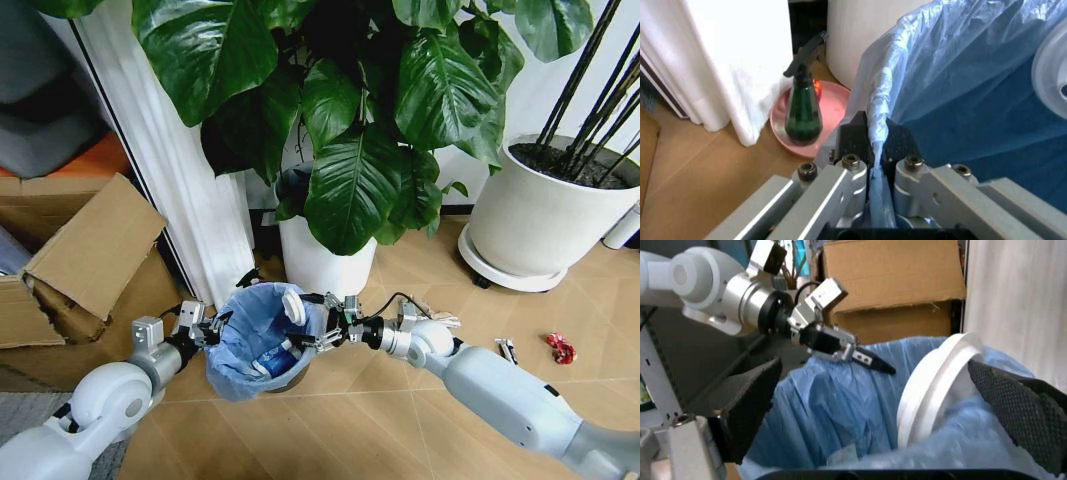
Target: Pick up the trash bin and place the garbage on the floor into it.
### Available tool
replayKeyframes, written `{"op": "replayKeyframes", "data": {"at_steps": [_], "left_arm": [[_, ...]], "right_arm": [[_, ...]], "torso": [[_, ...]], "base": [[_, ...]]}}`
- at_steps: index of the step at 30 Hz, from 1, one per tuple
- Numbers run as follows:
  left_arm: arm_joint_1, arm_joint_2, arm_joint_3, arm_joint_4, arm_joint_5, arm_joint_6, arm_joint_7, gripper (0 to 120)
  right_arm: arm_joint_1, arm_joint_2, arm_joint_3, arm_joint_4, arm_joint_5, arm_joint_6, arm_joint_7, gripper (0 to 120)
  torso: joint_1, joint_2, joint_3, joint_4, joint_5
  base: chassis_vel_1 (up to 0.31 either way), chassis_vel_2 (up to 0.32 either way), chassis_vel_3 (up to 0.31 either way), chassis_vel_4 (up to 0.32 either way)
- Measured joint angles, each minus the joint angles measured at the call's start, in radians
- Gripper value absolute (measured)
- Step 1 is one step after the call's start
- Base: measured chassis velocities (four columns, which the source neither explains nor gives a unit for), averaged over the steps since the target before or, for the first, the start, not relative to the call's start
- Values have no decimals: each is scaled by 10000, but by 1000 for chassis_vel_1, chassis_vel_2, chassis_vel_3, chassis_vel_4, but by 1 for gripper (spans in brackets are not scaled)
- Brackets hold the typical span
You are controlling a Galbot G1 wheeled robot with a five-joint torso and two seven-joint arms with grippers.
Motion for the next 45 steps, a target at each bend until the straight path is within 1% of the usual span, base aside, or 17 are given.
{"op": "replayKeyframes", "data": {"at_steps": [12,16,17,18,20,21,26,27,29,30,31,34,36,40,41,43,45], "left_arm": [[-52,-13,-31,1,-49,3,-17,0],[-23,-92,-18,1,-38,8,-22,0],[-23,-92,-18,1,-38,8,-22,0],[31,-117,-50,-15,-34,8,-32,0],[207,-161,-193,-116,-18,10,-79,0],[207,-161,-193,-116,-18,10,-79,0],[385,-224,-304,-261,63,14,-158,0],[385,-224,-304,-261,63,14,-158,0],[409,-226,-306,-285,111,14,-166,0],[449,-219,-307,-308,133,14,-166,0],[449,-219,-307,-308,133,14,-166,0],[565,-180,-383,-345,226,6,-158,0],[591,-180,-402,-352,240,2,-157,0],[586,-192,-426,-271,326,-36,-95,0],[586,-192,-426,-271,326,-36,-95,0],[552,-193,-428,-235,333,-59,-68,0],[536,-183,-440,-235,333,-68,-48,0]], "right_arm": [[-499,-542,680,205,-199,0,-10,100],[-1418,-989,1613,407,-390,34,-41,100],[-1418,-989,1613,407,-390,34,-41,100],[-1714,-1103,1930,393,-439,74,-49,100],[-2143,-1218,2466,192,-577,125,-3,100],[-2143,-1218,2466,192,-577,125,-3,100],[-3686,-1448,4288,-454,-1064,215,1029,100],[-3686,-1448,4288,-454,-1064,215,1029,100],[-4306,-1342,5116,-537,-1301,130,1539,100],[-4825,-1196,5779,-539,-1457,36,2025,100],[-4825,-1196,5779,-539,-1457,36,2025,100],[-6117,-660,7486,-455,-1816,-405,2983,100],[-6344,-522,7815,-458,-1935,-468,3129,100],[-7581,553,9832,-672,-2851,-134,3761,100],[-7581,553,9832,-672,-2851,-134,3761,100],[-7925,1048,10476,-721,-3092,-81,3788,100],[-8084,1564,10947,-781,-3212,-11,3788,100]], "torso": [[0,1,0,1,-1],[-1,1,0,1,0],[-1,1,0,1,0],[-1,1,0,-5,0],[-1,2,-1,0,-1],[-1,2,-1,0,-1],[-1,1,0,0,2],[-1,1,0,0,2],[-1,2,0,-1,-2],[-1,2,0,-1,1],[-1,2,0,-1,1],[-1,2,-1,-1,1],[-1,2,-1,-2,0],[-1,2,-1,0,2],[-1,2,-1,0,2],[-2,2,-1,-4,-6],[-1,2,-1,-3,0]], "base": [[0,0,0,0],[0,0,0,0],[0,0,0,0],[0,0,0,0],[0,0,0,0],[0,0,0,0],[0,0,0,0],[0,0,0,0],[0,0,0,0],[0,0,0,0],[0,0,0,0],[0,0,0,0],[0,0,0,0],[0,0,0,0],[0,0,0,0],[0,0,0,0],[0,0,0,0]]}}
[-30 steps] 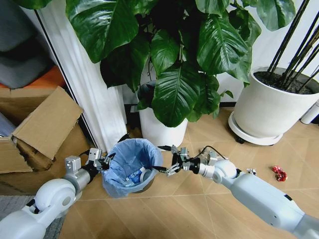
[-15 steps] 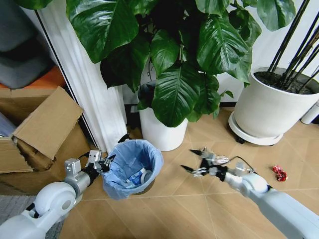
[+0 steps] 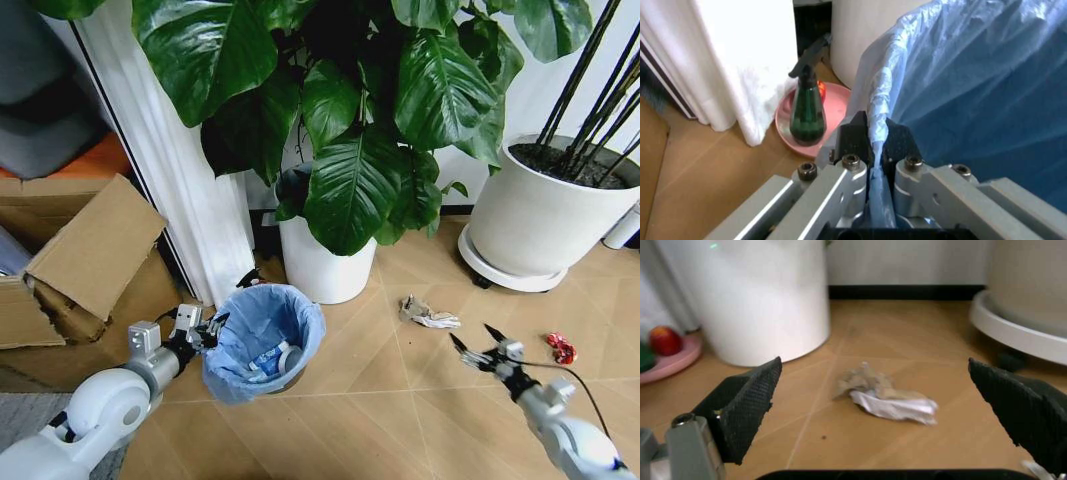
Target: Pick up the trash bin and place the garbage on the floor into it.
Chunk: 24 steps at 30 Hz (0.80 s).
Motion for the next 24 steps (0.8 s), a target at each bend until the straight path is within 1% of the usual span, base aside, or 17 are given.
{"op": "replayKeyframes", "data": {"at_steps": [1,2,3,4,6,7,9,13,19,24], "left_arm": [[0,0,0,0,0,0,0,0],[-17,3,-9,0,-7,-2,0,0],[-22,1,-15,-1,-8,-2,0,0],[6,-22,-44,-5,-8,-10,-5,0],[6,-22,-44,-5,-8,-10,-5,0],[53,-63,-51,-8,-1,-16,-12,0],[57,-92,-29,-8,33,-17,-12,0],[103,-126,0,-82,73,-21,-10,0],[143,-126,10,-156,82,-21,-18,0],[156,-121,15,-170,87,-21,-19,0]], "right_arm": [[0,0,0,0,0,0,0,100],[-44,337,268,-21,-36,9,1,100],[-61,509,392,-26,-46,6,1,100],[-90,883,676,-27,-53,-29,29,100],[-90,883,676,-27,-53,-29,29,100],[-185,1316,1051,-28,-106,-146,80,100],[-279,1521,1260,-70,-153,-232,55,100],[-286,1685,1340,-219,-265,-234,-95,100],[-281,1725,1344,-220,-270,-205,-125,100],[-314,1750,1351,-218,-270,-156,-156,100]], "torso": [[0,0,0,0,0],[0,0,0,0,2],[0,0,0,1,1],[0,0,0,3,1],[0,0,0,3,1],[1,0,0,4,-2],[0,0,0,3,-2],[1,0,0,2,0],[0,0,0,3,-1],[0,-1,0,3,-2]], "base": [[0,0,0,0],[0,0,0,0],[0,0,0,0],[0,0,0,0],[0,0,0,0],[0,0,0,0],[0,0,0,0],[0,0,0,0],[0,0,0,0],[-48,61,56,-60]]}}
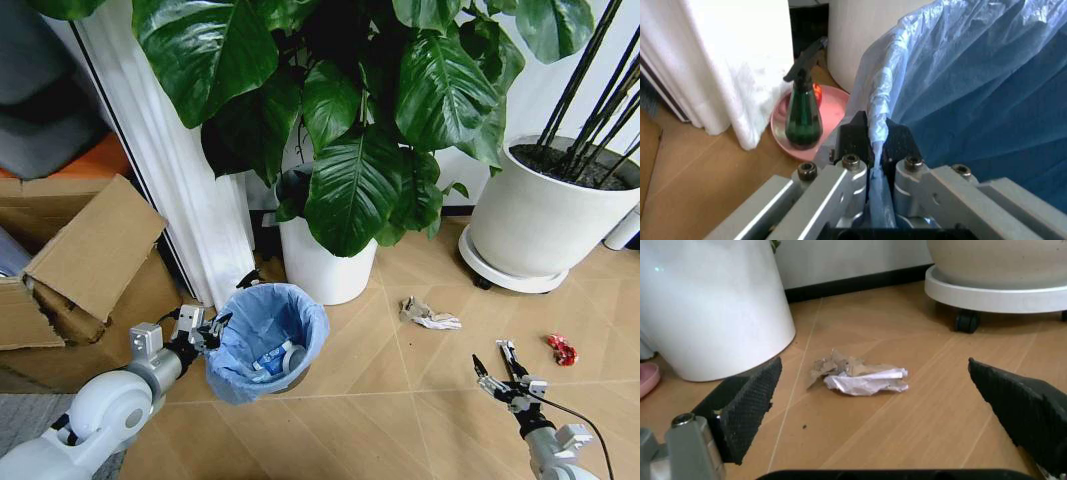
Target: Pick up the trash bin and place the garbage on the floor into it.
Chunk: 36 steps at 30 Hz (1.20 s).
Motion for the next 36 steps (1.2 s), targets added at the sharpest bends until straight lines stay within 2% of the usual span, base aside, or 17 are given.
{"op": "replayKeyframes", "data": {"at_steps": [36], "left_arm": [[5,-5,27,-133,-16,-6,-48,0]], "right_arm": [[-55,-120,-21,14,163,51,-25,100]], "torso": [[1,-1,1,-1,2]], "base": [[-28,10,27,-12]]}}
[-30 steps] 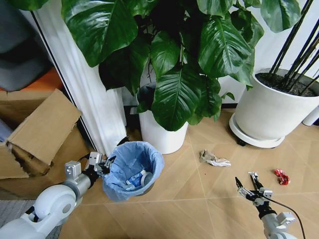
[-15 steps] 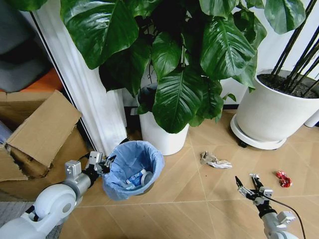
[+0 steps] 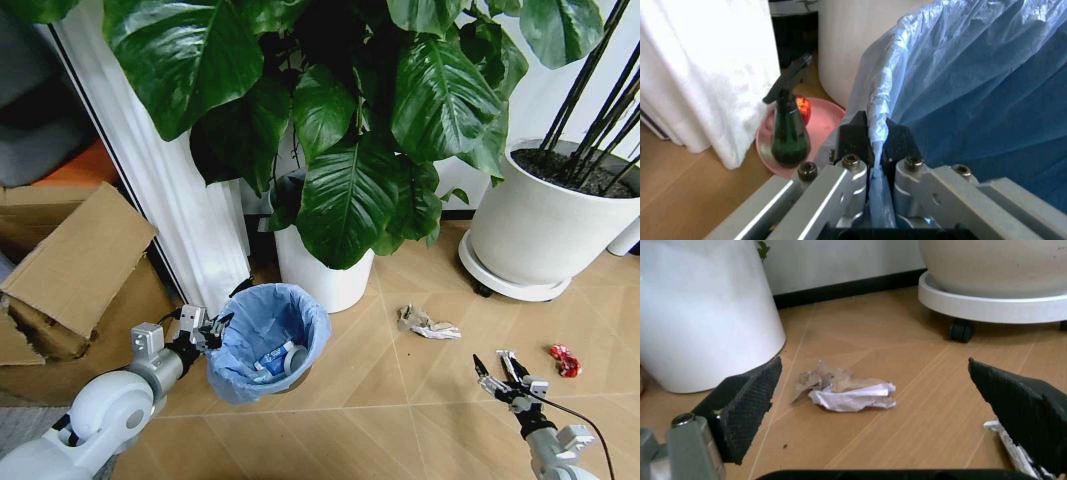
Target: Pick up the trash bin and place the garbage on the floor into it.
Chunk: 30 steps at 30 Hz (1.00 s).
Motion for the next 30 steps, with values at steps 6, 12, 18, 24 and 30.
{"op": "replayKeyframes", "data": {"at_steps": [6,12,18,24,30], "left_arm": [[46,0,-9,-56,8,3,-13,0],[63,0,-25,-66,15,4,-16,0],[63,1,-33,-93,16,5,-23,0],[48,19,-39,-96,16,7,-31,0],[23,22,-39,-96,7,9,-36,0]], "right_arm": [[-49,1,23,45,-3,35,-33,100],[-78,11,38,63,-7,76,-37,100],[-100,26,48,80,-8,113,-54,100],[-93,40,50,73,-12,175,-117,100],[-75,44,42,48,-12,185,-121,100]], "torso": [[0,0,0,0,0],[0,0,0,0,0],[0,0,0,1,0],[0,0,0,1,0],[-1,0,0,2,0]], "base": [[-65,-3,55,0],[-65,-9,58,-2],[-66,-15,68,14],[-69,-47,64,37],[-85,-90,90,84]]}}
